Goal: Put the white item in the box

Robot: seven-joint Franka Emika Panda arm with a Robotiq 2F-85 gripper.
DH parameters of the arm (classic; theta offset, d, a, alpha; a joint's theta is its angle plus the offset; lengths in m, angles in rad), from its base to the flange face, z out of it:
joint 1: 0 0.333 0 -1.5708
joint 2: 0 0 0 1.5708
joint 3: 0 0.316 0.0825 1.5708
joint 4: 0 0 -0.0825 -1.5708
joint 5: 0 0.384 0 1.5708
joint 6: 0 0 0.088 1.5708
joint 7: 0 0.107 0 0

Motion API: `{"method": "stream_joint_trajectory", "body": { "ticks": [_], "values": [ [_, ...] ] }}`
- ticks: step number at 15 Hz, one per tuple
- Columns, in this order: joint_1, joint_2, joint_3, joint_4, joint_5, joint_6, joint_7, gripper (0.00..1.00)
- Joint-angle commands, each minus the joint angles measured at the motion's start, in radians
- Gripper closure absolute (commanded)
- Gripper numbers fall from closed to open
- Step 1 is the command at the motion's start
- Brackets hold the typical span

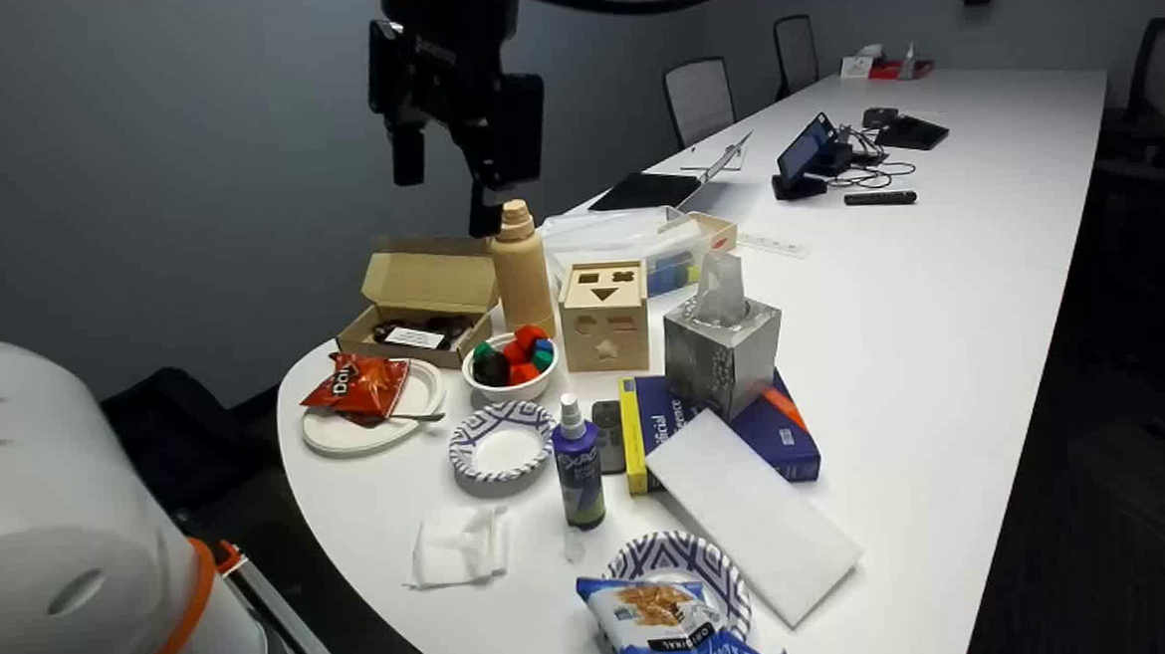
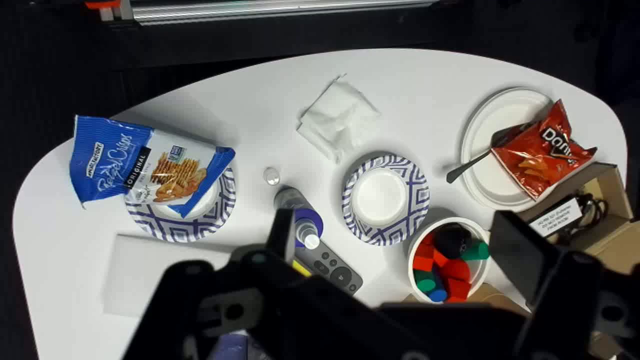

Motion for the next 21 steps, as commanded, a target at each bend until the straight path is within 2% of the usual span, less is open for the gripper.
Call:
{"method": "stream_joint_trajectory", "body": {
  "ticks": [1,3,7,9,12,14,17,21],
  "values": [
    [-0.022,0.004,0.015,0.003,0.009,-0.003,-0.013,0.0],
    [-0.014,0.053,0.057,0.003,0.003,0.051,0.022,0.0],
    [-0.005,0.215,0.181,0.013,-0.044,0.253,0.129,0.0],
    [-0.018,0.32,0.253,0.014,-0.101,0.385,0.237,0.0],
    [-0.044,0.487,0.314,-0.004,-0.211,0.565,0.437,0.0],
    [-0.061,0.583,0.327,-0.016,-0.3,0.634,0.573,0.0],
    [-0.061,0.699,0.304,-0.005,-0.409,0.66,0.736,0.0],
    [-0.03,0.818,0.258,0.036,-0.448,0.659,0.824,0.0]
  ]
}}
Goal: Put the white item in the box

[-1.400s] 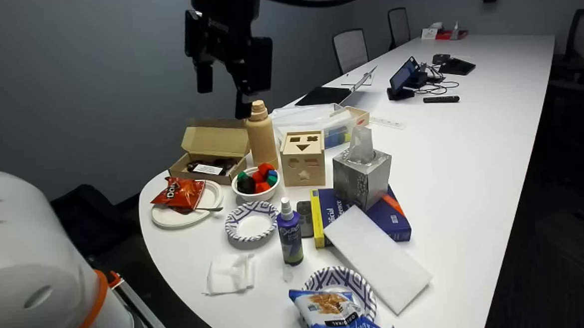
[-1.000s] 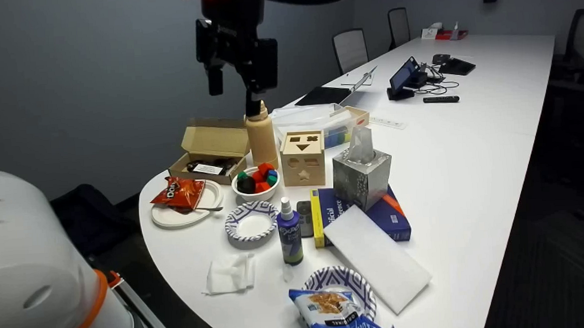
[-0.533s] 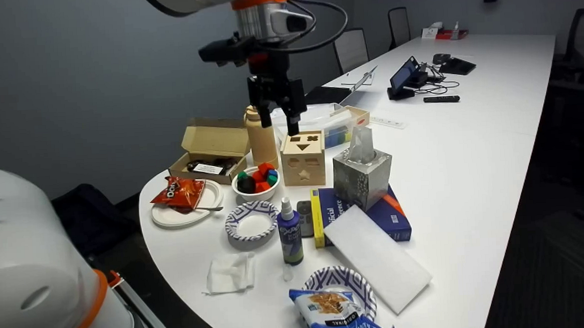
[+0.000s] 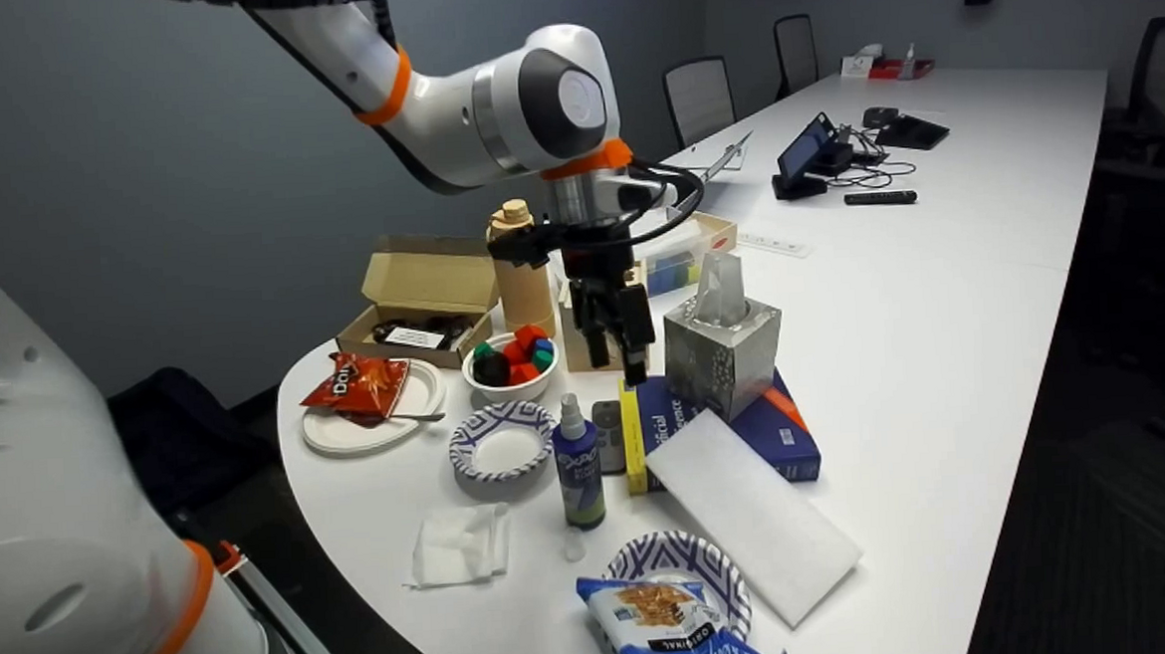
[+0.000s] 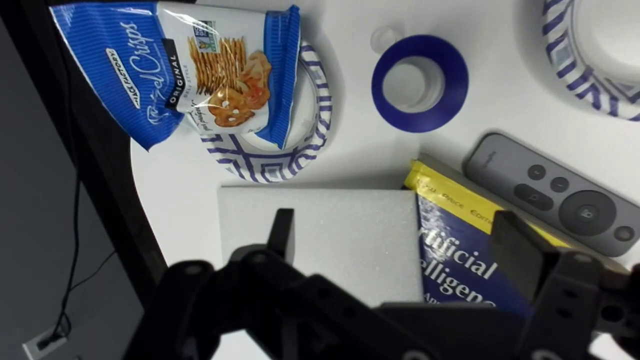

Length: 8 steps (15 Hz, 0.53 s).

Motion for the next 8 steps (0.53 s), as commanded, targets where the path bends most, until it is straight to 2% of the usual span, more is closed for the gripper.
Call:
{"method": "stream_joint_trajectory", "body": {
  "ticks": [1,8],
  "values": [
    [0.031,0.108,-0.038,0.064,-0.033,0.002,0.076,0.0],
    [0.076,0.28,-0.103,0.172,-0.025,0.022,0.077,0.0]
  ]
}}
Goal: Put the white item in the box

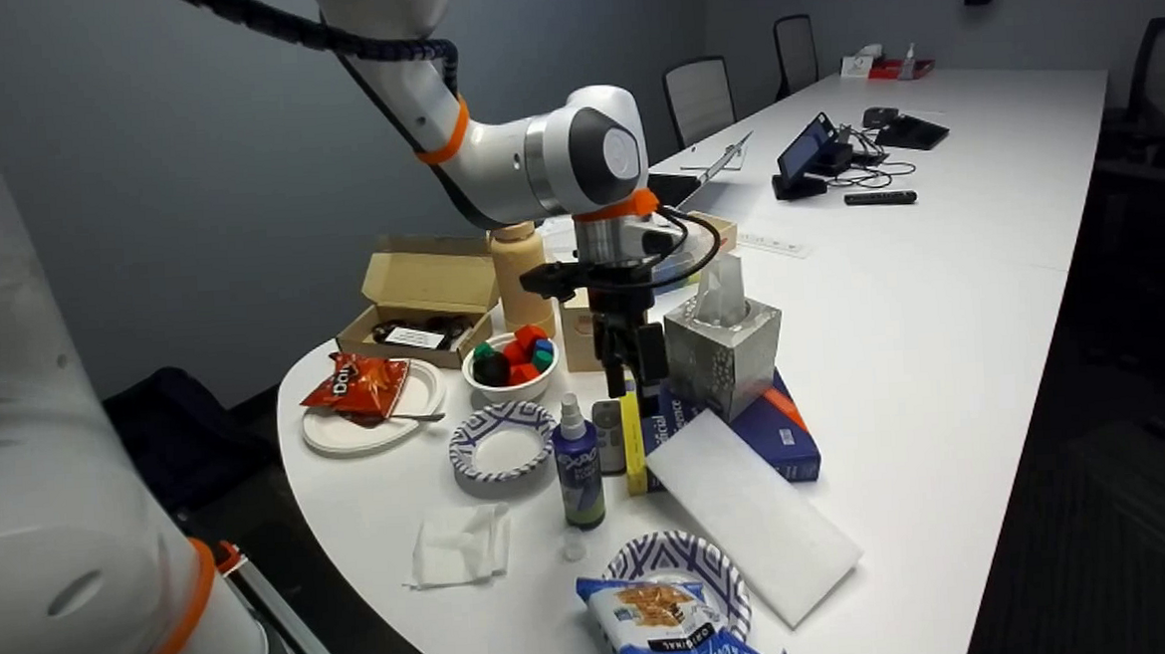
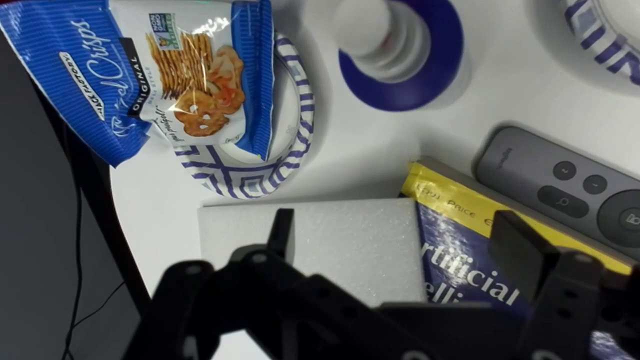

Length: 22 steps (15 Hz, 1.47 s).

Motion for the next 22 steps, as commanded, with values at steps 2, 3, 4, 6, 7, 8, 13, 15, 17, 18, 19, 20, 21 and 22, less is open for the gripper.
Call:
{"method": "stream_joint_trajectory", "body": {
  "ticks": [2,3,4,6,7,8,13,15,17,18,19,20,21,22],
  "values": [
    [0.04,0.127,-0.063,0.11,-0.022,0.009,0.007,0.0],
    [0.044,0.149,-0.075,0.134,-0.022,0.008,0.003,0.0],
    [0.048,0.168,-0.086,0.153,-0.021,0.007,-0.002,0.0],
    [0.054,0.208,-0.106,0.194,-0.02,0.01,-0.012,0.0],
    [0.058,0.228,-0.115,0.212,-0.019,0.011,-0.017,0.0],
    [0.059,0.249,-0.124,0.229,-0.016,0.012,-0.025,0.0],
    [0.064,0.331,-0.159,0.271,-0.006,0.028,-0.058,0.0],
    [0.068,0.349,-0.171,0.276,-0.008,0.032,-0.065,0.28],
    [0.073,0.36,-0.179,0.283,-0.007,0.036,-0.071,0.44],
    [0.076,0.361,-0.18,0.283,-0.005,0.036,-0.072,0.51],
    [0.08,0.361,-0.179,0.281,-0.002,0.037,-0.072,0.58],
    [0.083,0.361,-0.18,0.281,-0.001,0.04,-0.073,0.67],
    [0.086,0.361,-0.179,0.279,-0.001,0.041,-0.072,0.74],
    [0.091,0.357,-0.176,0.275,0.001,0.043,-0.072,0.82]
  ]
}}
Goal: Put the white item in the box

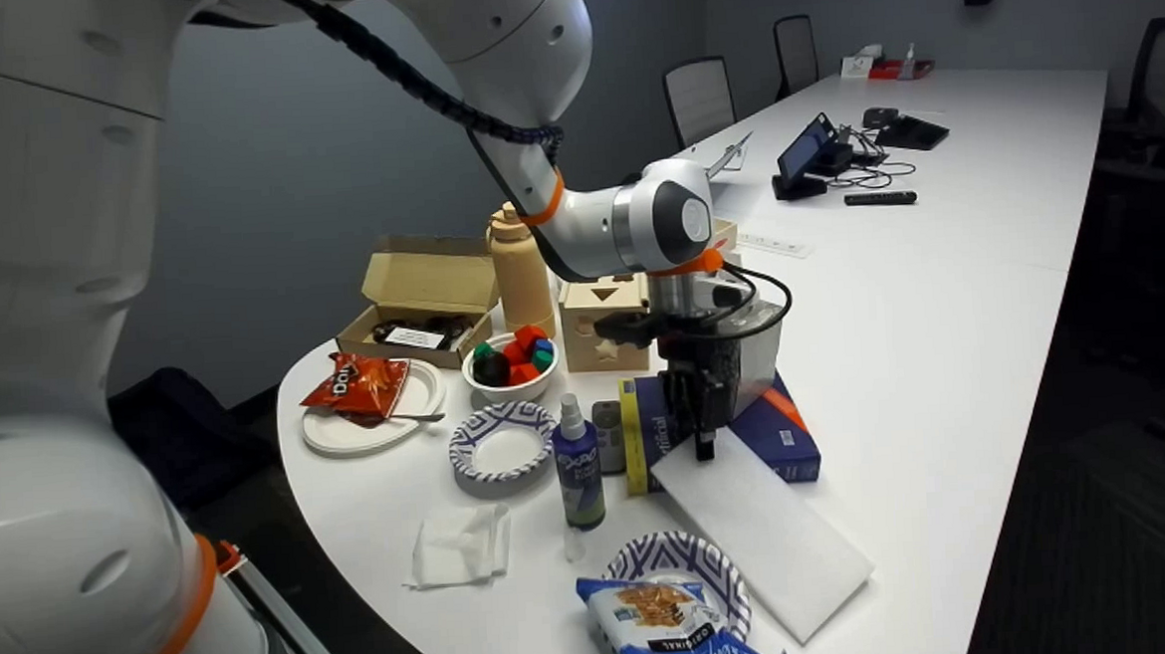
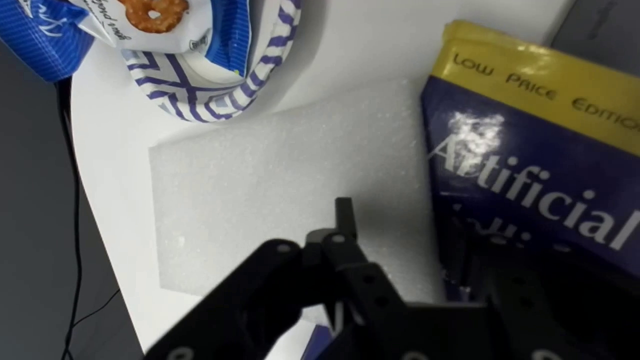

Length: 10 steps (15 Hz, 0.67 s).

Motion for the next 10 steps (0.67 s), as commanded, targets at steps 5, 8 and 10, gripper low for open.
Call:
{"method": "stream_joint_trajectory", "body": {
  "ticks": [5,8,10],
  "values": [
    [0.027,-0.003,-0.013,-0.016,0.012,0.024,-0.014,0.95],
    [0.028,-0.058,-0.015,-0.039,0.012,0.007,-0.018,0.97],
    [0.028,-0.117,-0.018,-0.062,0.014,-0.01,-0.022,0.98]
  ]
}}
